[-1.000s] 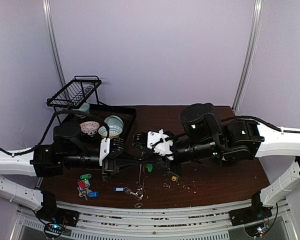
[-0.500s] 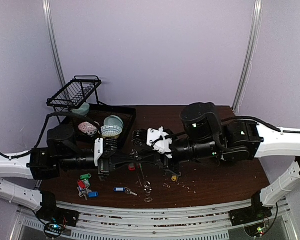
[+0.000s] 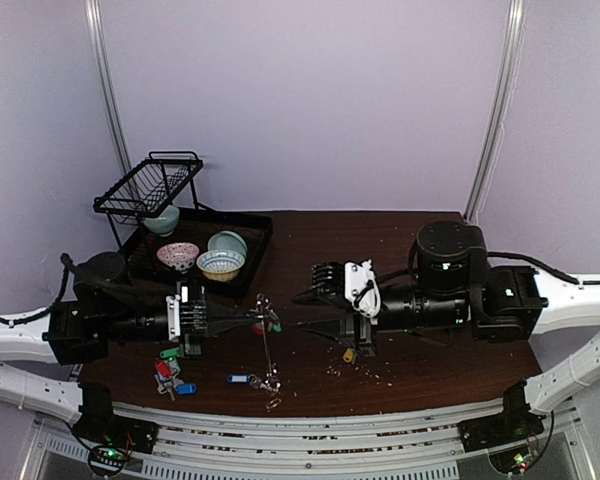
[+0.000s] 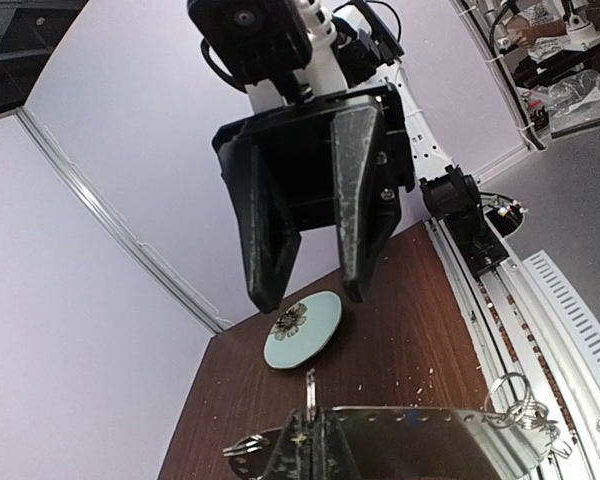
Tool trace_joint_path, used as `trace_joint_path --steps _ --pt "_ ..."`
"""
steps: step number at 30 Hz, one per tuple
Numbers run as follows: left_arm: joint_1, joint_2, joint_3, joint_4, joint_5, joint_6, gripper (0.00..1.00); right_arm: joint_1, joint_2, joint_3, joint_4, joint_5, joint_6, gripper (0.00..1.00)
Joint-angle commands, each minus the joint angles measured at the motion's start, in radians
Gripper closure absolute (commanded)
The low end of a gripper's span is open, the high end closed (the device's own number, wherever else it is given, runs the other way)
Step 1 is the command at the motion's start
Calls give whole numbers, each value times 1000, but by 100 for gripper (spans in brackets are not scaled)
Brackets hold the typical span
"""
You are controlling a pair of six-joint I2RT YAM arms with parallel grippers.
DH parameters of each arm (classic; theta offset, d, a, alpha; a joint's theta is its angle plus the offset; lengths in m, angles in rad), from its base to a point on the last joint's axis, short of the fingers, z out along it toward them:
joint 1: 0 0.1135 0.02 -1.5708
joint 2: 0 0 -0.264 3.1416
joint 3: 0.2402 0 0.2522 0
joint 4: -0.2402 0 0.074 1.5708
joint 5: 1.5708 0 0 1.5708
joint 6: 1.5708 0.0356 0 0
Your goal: Put the keys on the keyring
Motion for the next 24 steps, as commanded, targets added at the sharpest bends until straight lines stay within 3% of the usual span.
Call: trace_joint_path --steps 1,8,15,24 --pt "-4 -29 -13 82 -4 65 100 17 36 -4 145 -69 3 67" --pt "-6 -22 -12 56 -43 64 100 30 102 32 141 -1 -65 68" --pt "-4 -23 -16 29 -59 59 100 30 138 80 105 53 -84 75" --pt "-5 -35 -22 22 -80 61 100 30 138 113 62 116 -112 75"
